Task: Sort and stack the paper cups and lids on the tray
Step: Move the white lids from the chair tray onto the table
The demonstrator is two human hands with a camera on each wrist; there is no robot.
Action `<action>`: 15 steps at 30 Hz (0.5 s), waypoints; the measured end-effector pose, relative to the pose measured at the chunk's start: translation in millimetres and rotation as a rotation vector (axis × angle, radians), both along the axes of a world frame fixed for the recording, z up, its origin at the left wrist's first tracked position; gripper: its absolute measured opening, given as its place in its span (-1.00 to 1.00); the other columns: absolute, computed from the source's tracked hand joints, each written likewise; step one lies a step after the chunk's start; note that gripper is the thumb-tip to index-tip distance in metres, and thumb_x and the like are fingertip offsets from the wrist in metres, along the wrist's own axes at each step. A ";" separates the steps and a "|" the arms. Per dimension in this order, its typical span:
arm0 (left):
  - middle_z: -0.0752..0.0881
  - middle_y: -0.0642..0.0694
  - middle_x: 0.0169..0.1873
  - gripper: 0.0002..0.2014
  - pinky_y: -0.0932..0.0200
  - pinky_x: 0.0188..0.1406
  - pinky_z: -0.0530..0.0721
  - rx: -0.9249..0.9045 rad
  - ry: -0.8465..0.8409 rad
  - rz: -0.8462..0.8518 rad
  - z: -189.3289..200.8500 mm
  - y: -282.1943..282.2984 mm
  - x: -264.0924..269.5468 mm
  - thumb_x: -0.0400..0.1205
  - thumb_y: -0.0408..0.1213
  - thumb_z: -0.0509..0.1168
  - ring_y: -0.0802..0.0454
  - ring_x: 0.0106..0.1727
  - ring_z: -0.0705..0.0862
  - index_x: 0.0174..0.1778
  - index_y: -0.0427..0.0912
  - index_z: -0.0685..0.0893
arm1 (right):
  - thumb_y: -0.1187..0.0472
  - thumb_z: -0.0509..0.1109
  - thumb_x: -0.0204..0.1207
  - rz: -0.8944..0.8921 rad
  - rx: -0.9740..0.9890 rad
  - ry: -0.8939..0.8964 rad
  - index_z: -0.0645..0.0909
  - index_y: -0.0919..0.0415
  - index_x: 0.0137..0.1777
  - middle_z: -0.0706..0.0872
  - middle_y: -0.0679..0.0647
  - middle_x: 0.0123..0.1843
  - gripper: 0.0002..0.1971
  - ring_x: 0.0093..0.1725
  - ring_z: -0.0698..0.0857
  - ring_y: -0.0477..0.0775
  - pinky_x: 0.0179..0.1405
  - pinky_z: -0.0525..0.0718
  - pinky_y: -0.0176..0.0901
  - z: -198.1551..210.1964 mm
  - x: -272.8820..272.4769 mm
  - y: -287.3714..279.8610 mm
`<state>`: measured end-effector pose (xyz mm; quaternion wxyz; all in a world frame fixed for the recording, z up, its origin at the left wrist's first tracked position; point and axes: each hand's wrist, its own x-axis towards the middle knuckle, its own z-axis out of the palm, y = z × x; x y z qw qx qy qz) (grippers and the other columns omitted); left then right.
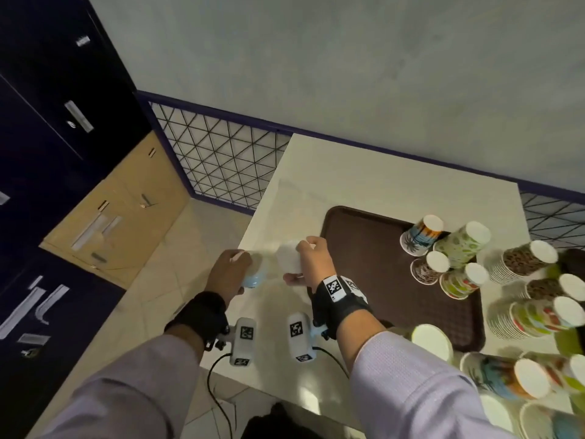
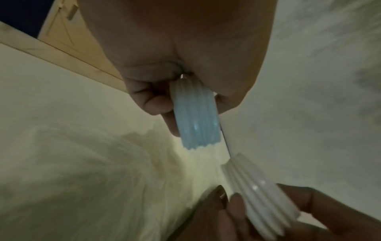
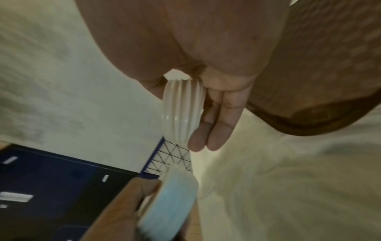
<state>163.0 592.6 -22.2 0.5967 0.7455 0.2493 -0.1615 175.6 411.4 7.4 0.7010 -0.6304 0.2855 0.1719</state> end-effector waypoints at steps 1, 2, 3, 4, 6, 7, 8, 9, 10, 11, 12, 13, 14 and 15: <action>0.66 -0.17 0.24 -0.69 0.08 -0.23 0.63 0.018 0.006 0.009 -10.3 1.6 8.1 0.70 -0.03 0.36 -0.10 0.00 0.67 0.33 -0.03 0.58 | 0.21 0.20 0.68 0.030 -0.044 0.019 0.32 0.13 0.49 0.49 0.27 0.28 -0.60 -0.16 0.72 0.43 -0.27 0.81 0.22 -11.3 5.6 0.9; 0.63 -0.17 0.29 -0.65 0.04 -0.20 0.68 0.035 0.008 0.009 -19.2 2.6 15.5 0.73 -0.07 0.36 -0.12 0.07 0.67 0.40 -0.06 0.54 | 0.21 0.20 0.69 0.062 -0.095 0.026 0.27 0.11 0.54 0.47 0.26 0.32 -0.56 -0.21 0.76 0.43 -0.19 0.83 0.25 -21.8 11.1 1.1; 0.61 -0.17 0.33 -0.61 -0.04 -0.09 0.74 0.048 0.004 0.003 -29.0 4.4 22.6 0.73 -0.09 0.37 -0.15 0.14 0.67 0.45 -0.07 0.50 | 0.22 0.20 0.70 0.093 -0.155 0.017 0.24 0.13 0.57 0.47 0.25 0.34 -0.54 -0.25 0.79 0.40 -0.16 0.84 0.23 -32.1 16.6 1.8; 0.61 -0.19 0.37 -0.56 -0.15 0.07 0.77 0.059 0.000 -0.006 -37.0 5.5 28.9 0.72 -0.10 0.39 -0.18 0.20 0.67 0.48 -0.08 0.47 | 0.22 0.21 0.71 0.117 -0.217 -0.016 0.24 0.17 0.59 0.47 0.25 0.37 -0.53 -0.26 0.80 0.34 -0.17 0.84 0.17 -41.7 22.1 2.4; 0.58 -0.22 0.47 -0.49 -0.24 0.33 0.72 0.083 0.006 -0.024 -49.9 5.7 38.7 0.71 -0.10 0.42 -0.21 0.31 0.66 0.53 -0.08 0.43 | 0.23 0.25 0.72 0.148 -0.325 -0.104 0.27 0.24 0.60 0.51 0.31 0.42 -0.52 -0.14 0.77 0.22 -0.11 0.82 0.06 -57.6 33.0 2.7; 0.56 -0.24 0.53 -0.46 -0.19 0.39 0.68 0.105 0.008 -0.034 -56.2 5.3 43.3 0.72 -0.10 0.42 -0.23 0.38 0.64 0.57 -0.10 0.41 | 0.22 0.27 0.71 0.163 -0.375 -0.133 0.29 0.23 0.61 0.54 0.31 0.43 -0.51 0.01 0.74 0.23 0.00 0.76 0.01 -63.4 38.8 2.1; 0.53 -0.25 0.57 -0.44 -0.12 0.40 0.63 0.130 0.009 -0.044 -61.1 4.1 48.0 0.72 -0.12 0.42 -0.24 0.43 0.62 0.61 -0.12 0.40 | 0.20 0.28 0.71 0.181 -0.423 -0.150 0.31 0.21 0.62 0.57 0.29 0.43 -0.50 0.18 0.70 0.26 0.10 0.65 -0.08 -69.2 45.7 1.0; 0.52 -0.27 0.59 -0.42 -0.03 0.38 0.59 0.146 0.006 -0.050 -65.6 3.1 52.4 0.73 -0.13 0.43 -0.24 0.47 0.61 0.63 -0.14 0.39 | 0.19 0.28 0.71 0.197 -0.454 -0.154 0.32 0.18 0.63 0.59 0.27 0.43 -0.50 0.30 0.65 0.27 0.16 0.56 -0.16 -74.2 52.7 -0.4; 0.52 -0.27 0.59 -0.41 0.02 0.35 0.57 0.159 0.002 -0.061 -69.8 2.7 57.1 0.73 -0.13 0.43 -0.23 0.47 0.61 0.63 -0.15 0.39 | 0.19 0.29 0.71 0.199 -0.460 -0.153 0.33 0.17 0.63 0.60 0.26 0.45 -0.50 0.37 0.62 0.27 0.19 0.51 -0.19 -79.1 60.8 -0.6; 0.54 -0.27 0.57 -0.42 0.05 0.31 0.58 0.171 -0.005 -0.084 -72.1 1.5 59.6 0.72 -0.12 0.44 -0.20 0.43 0.62 0.62 -0.16 0.41 | 0.19 0.29 0.71 0.201 -0.458 -0.150 0.34 0.18 0.63 0.59 0.26 0.47 -0.50 0.41 0.60 0.26 0.23 0.49 -0.20 -81.8 66.6 -1.8; 0.57 -0.26 0.54 -0.43 0.07 0.27 0.59 0.191 -0.010 -0.116 -76.4 2.0 63.1 0.72 -0.10 0.45 -0.17 0.36 0.64 0.59 -0.17 0.43 | 0.19 0.29 0.71 0.208 -0.460 -0.149 0.36 0.19 0.63 0.58 0.26 0.49 -0.50 0.44 0.58 0.26 0.27 0.48 -0.21 -87.0 73.0 -2.1; 0.60 -0.24 0.50 -0.45 0.09 0.22 0.60 0.215 -0.012 -0.152 -81.5 3.6 66.0 0.71 -0.08 0.45 -0.13 0.28 0.65 0.56 -0.17 0.47 | 0.19 0.29 0.71 0.227 -0.471 -0.142 0.37 0.21 0.63 0.57 0.26 0.51 -0.50 0.47 0.57 0.26 0.33 0.47 -0.19 -91.4 77.6 -1.6; 0.64 -0.22 0.45 -0.47 0.10 0.18 0.59 0.237 -0.015 -0.185 -84.1 4.5 67.7 0.71 -0.07 0.45 -0.09 0.23 0.64 0.54 -0.18 0.50 | 0.18 0.30 0.71 0.252 -0.490 -0.139 0.39 0.22 0.63 0.56 0.26 0.52 -0.50 0.47 0.56 0.27 0.38 0.48 -0.15 -96.2 81.0 -1.7; 0.66 -0.19 0.40 -0.49 0.11 0.17 0.58 0.258 -0.024 -0.210 -86.8 6.2 69.1 0.71 -0.05 0.44 -0.07 0.20 0.64 0.52 -0.18 0.53 | 0.17 0.30 0.70 0.280 -0.512 -0.134 0.40 0.21 0.62 0.56 0.28 0.52 -0.50 0.45 0.57 0.28 0.41 0.49 -0.09 -99.6 83.2 -1.4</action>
